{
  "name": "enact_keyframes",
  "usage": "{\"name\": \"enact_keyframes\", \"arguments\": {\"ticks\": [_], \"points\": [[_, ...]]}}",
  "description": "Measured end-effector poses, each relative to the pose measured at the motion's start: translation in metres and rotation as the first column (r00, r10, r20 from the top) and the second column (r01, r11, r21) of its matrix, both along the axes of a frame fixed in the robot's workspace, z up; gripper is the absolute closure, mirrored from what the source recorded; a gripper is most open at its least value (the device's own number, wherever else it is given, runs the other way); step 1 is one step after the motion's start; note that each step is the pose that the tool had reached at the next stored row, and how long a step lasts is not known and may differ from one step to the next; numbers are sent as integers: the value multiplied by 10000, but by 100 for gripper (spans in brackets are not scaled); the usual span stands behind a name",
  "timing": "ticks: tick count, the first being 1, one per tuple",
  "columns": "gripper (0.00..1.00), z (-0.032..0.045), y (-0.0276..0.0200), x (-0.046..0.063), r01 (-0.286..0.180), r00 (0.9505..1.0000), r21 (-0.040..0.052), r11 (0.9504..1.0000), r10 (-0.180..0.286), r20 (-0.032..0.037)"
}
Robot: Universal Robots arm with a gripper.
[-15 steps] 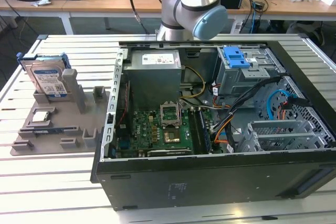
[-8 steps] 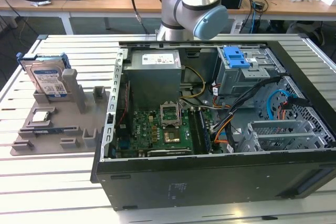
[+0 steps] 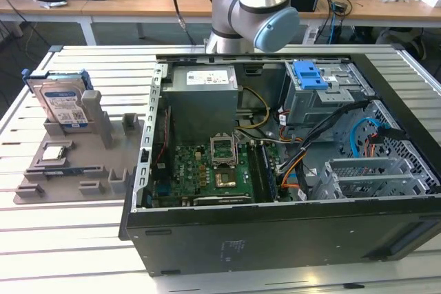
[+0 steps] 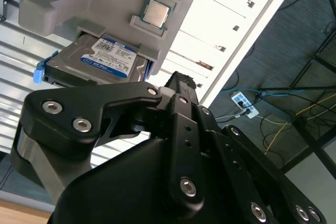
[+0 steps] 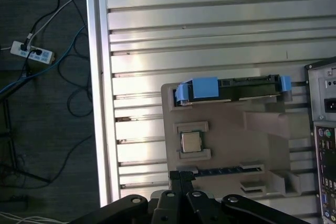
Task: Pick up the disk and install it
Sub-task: 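Reach for the disk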
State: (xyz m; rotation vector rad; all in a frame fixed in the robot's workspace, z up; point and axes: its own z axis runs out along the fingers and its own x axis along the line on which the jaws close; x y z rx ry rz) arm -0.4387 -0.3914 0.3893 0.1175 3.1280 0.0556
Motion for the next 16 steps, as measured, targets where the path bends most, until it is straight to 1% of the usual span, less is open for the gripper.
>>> {"name": "enact_keyframes", "arguments": {"ticks": [12,16], "points": [[89,0,1,1,-1,10000,0,10000,1,0],[89,-2,8,10,-1,10000,-8,10000,1,1]]}}
